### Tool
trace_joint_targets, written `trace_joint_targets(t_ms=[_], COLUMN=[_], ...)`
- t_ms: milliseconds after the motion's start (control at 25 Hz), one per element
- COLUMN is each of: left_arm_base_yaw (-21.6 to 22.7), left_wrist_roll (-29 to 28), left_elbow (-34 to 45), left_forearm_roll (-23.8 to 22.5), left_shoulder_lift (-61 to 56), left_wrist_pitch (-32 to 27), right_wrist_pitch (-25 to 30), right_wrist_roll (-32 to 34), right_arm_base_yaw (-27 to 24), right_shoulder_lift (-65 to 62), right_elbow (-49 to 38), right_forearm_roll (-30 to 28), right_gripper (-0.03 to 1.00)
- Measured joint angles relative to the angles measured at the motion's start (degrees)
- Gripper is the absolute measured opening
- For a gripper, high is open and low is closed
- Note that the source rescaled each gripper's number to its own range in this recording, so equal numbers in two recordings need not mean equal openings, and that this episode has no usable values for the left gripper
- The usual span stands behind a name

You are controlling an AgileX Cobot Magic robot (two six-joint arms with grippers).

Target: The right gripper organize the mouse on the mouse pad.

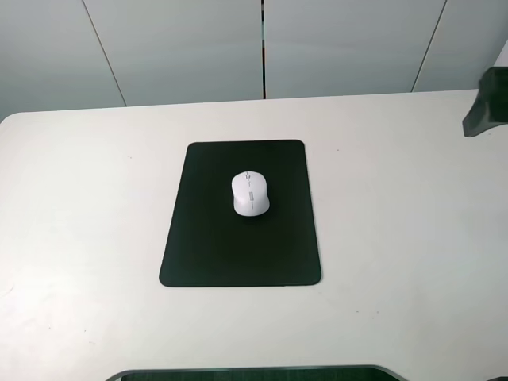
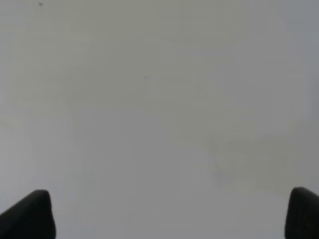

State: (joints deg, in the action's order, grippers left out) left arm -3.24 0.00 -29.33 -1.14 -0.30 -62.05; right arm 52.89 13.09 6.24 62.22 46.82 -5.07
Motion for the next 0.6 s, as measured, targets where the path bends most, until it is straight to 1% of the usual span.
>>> trace_joint_targets(t_ms=[200, 360, 600], left_arm_base_yaw=[0.0, 0.0, 0.0], left_wrist_roll=[0.0, 0.0, 0.0], left_elbow=[0.0, 0.0, 0.0], left_forearm_roll=[0.0, 0.0, 0.0], left_shoulder_lift=[0.0, 0.0, 0.0], left_wrist_pitch=[0.0, 0.0, 0.0], right_wrist_pitch=[2.1, 5.1, 5.8], right_wrist_roll=[-0.6, -2.2, -4.2], right_arm_base_yaw=[0.0, 0.0, 0.0], right_shoulder_lift=[-15.1, -29.0, -47.0], right_elbow=[-5.9, -8.9, -12.3], right_forearm_roll=[0.0, 0.0, 0.0], right_gripper=[1.00, 1.00, 1.00])
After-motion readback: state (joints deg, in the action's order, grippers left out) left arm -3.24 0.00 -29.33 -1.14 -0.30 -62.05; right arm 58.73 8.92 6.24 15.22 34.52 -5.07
